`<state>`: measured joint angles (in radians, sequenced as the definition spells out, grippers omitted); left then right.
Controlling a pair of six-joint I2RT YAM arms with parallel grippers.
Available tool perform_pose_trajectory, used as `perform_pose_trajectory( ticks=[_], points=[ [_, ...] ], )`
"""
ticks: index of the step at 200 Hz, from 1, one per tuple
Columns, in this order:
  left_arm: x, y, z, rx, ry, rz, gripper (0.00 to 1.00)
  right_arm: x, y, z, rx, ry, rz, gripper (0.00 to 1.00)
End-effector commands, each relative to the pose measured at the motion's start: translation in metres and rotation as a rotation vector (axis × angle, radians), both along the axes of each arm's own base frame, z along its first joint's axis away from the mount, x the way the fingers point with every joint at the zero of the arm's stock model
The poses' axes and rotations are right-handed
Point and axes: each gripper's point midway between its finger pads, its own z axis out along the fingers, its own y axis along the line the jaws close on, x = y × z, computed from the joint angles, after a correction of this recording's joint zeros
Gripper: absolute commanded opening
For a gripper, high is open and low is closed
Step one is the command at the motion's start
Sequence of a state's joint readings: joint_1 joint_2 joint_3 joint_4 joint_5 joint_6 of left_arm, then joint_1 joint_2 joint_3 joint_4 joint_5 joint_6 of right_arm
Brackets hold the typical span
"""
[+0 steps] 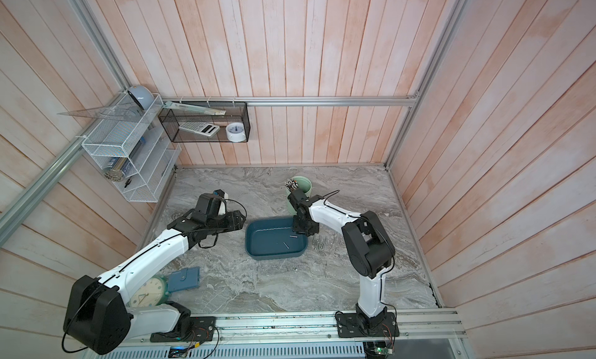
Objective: Take out the screws from the storage box
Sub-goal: Adjust the storage box at the center of the board.
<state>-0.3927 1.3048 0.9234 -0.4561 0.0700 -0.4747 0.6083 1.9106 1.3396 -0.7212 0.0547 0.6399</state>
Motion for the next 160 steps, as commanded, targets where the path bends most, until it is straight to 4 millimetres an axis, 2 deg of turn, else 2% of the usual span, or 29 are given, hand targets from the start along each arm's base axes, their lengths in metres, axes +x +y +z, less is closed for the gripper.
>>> perform_pose_trajectory(
  ticks=[1,49,94,134,160],
  points=[
    [0.000,0.003,-0.003,0.013,-0.008,0.001,0.77,-0.003,-0.001,0.004,-0.024,0.027,-0.010,0.24],
    [0.000,0.004,-0.002,0.015,-0.011,0.003,0.77,-0.029,0.000,0.006,0.023,0.141,0.011,0.01],
    [0.001,0.007,0.003,0.022,-0.028,0.012,0.77,-0.057,0.003,0.014,0.089,0.251,0.032,0.00],
    [0.002,0.017,0.013,0.050,-0.073,0.044,0.77,-0.077,0.017,0.027,0.291,0.404,-0.022,0.00],
    [0.001,0.023,0.021,0.057,-0.116,0.067,0.77,-0.082,0.012,0.036,0.338,0.436,-0.038,0.00]
  ],
)
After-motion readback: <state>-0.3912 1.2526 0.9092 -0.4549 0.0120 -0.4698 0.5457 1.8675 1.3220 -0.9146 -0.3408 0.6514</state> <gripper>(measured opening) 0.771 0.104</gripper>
